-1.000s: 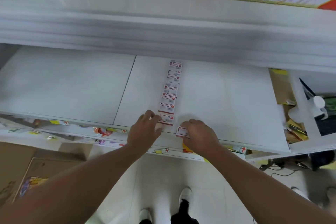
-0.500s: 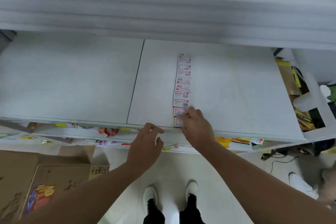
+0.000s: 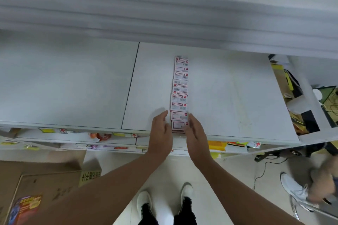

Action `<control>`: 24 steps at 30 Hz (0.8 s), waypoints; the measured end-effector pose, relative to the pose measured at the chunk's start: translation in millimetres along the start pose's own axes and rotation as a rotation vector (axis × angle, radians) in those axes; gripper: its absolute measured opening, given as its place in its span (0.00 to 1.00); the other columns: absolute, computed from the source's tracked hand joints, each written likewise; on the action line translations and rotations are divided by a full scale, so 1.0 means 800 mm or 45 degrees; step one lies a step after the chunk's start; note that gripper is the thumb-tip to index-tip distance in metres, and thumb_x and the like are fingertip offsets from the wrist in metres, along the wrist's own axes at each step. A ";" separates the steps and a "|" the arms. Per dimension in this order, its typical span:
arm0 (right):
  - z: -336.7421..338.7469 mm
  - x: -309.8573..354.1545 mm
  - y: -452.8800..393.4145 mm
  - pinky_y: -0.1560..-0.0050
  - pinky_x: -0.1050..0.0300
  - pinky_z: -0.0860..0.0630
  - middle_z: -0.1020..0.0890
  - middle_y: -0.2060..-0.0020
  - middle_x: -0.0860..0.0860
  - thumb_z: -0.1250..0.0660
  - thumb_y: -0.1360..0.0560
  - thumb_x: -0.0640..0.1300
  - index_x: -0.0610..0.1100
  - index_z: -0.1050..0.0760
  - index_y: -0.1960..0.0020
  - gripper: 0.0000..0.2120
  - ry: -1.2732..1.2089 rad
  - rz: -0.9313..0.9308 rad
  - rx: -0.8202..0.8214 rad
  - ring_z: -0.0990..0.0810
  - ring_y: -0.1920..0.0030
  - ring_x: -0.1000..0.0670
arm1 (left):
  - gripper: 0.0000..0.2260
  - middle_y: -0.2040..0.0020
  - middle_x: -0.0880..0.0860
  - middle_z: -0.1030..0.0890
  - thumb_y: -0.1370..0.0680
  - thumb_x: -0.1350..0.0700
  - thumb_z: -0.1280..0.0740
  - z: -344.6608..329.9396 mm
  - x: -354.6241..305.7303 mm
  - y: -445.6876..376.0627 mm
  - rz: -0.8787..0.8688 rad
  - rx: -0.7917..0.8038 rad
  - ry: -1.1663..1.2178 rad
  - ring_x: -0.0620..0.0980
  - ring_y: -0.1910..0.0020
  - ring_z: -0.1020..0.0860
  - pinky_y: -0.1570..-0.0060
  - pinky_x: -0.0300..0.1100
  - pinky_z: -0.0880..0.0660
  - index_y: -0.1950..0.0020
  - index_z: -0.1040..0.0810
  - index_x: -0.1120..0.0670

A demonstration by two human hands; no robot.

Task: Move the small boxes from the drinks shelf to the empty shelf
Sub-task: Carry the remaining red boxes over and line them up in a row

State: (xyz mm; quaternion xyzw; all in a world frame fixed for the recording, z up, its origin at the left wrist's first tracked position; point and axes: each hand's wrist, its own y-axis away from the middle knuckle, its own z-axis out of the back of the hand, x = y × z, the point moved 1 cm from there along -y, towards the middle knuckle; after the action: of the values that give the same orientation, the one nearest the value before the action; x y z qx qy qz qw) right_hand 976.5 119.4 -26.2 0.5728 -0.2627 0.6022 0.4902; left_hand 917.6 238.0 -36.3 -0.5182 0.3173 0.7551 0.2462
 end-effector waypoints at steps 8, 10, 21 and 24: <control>-0.024 0.008 -0.027 0.26 0.48 0.27 0.20 0.30 0.56 0.45 0.12 0.46 0.54 0.30 0.21 0.21 -0.310 -0.119 -0.032 0.22 0.29 0.55 | 0.20 0.28 0.53 0.19 0.10 0.60 0.46 -0.048 -0.018 -0.012 0.187 0.044 0.479 0.50 0.30 0.19 0.28 0.50 0.23 0.17 0.33 0.54; -0.023 0.010 -0.031 0.31 0.56 0.25 0.19 0.32 0.56 0.45 0.11 0.44 0.52 0.29 0.21 0.20 -0.375 -0.116 -0.050 0.21 0.32 0.58 | 0.18 0.32 0.50 0.16 0.10 0.60 0.46 -0.048 -0.027 -0.016 0.220 0.035 0.488 0.49 0.33 0.17 0.29 0.51 0.22 0.22 0.27 0.51; -0.021 0.032 -0.100 0.46 0.66 0.20 0.15 0.41 0.55 0.44 0.12 0.42 0.47 0.23 0.29 0.16 -0.326 -0.144 -0.038 0.15 0.44 0.59 | 0.19 0.36 0.53 0.14 0.15 0.59 0.44 -0.050 -0.061 -0.076 0.334 -0.013 0.487 0.52 0.38 0.15 0.31 0.52 0.20 0.26 0.24 0.55; -0.014 0.036 -0.110 0.43 0.63 0.21 0.15 0.41 0.56 0.44 0.12 0.44 0.54 0.23 0.33 0.14 -0.213 -0.154 -0.016 0.16 0.44 0.60 | 0.15 0.42 0.52 0.12 0.16 0.60 0.43 -0.042 -0.073 -0.089 0.337 0.045 0.420 0.52 0.42 0.14 0.38 0.50 0.17 0.35 0.20 0.57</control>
State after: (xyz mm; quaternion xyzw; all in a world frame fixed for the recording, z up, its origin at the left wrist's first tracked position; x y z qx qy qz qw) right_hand 1053.7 171.5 -22.6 0.6328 -0.2715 0.5198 0.5056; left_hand 1008.1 258.8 -6.1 -0.5843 0.4319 0.6799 0.0987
